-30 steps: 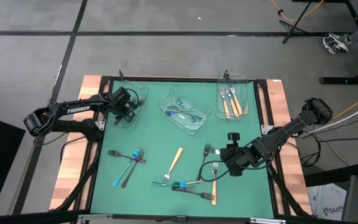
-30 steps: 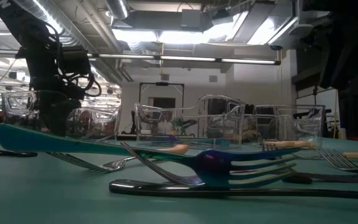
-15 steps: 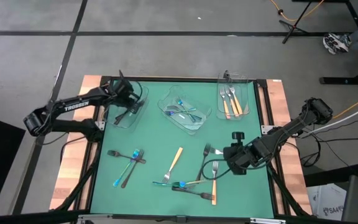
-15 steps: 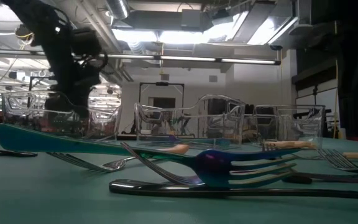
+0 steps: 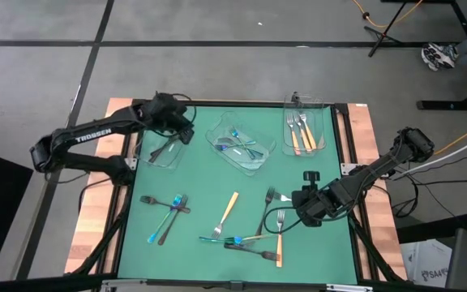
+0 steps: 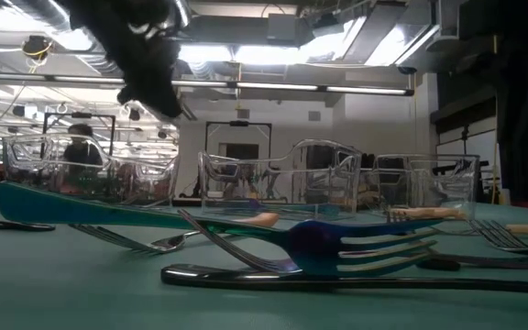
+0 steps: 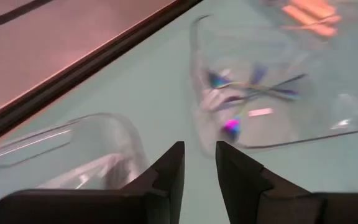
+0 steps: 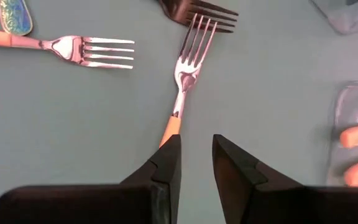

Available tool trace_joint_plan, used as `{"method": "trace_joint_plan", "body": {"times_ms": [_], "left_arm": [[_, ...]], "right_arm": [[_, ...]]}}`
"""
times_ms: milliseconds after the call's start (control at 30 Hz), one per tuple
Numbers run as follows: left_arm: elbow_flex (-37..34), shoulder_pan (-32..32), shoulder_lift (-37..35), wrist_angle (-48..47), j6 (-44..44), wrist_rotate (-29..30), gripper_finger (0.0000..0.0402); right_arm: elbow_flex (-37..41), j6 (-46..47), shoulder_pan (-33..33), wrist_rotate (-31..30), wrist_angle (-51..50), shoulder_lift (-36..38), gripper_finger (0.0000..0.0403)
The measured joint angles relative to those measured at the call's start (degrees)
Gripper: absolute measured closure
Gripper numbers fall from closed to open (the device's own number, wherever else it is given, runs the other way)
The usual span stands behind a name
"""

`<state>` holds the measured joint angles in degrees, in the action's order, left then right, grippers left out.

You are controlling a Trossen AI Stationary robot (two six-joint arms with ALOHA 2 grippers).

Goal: Sort silverware by color (type)
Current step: Put the orange fork into the right transparent bin

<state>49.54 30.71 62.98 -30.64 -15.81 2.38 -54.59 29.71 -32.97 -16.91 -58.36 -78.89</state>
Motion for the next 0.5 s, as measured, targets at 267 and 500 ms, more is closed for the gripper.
{"method": "trace_joint_plan", "body": {"times_ms": [267,500], "left_arm": [[0.46,-10.98,-0.02,1.12,-4.35,3.30,0.0316],[0.46,-18.99,-0.02,1.12,-6.69,9.01,0.0316]], "right_arm": [[6.74,0.00,0.40,3.74,6.58,0.00,0.0324],[11.82,-3.47,7.19,12.54,13.89,0.00,0.0324]]}}
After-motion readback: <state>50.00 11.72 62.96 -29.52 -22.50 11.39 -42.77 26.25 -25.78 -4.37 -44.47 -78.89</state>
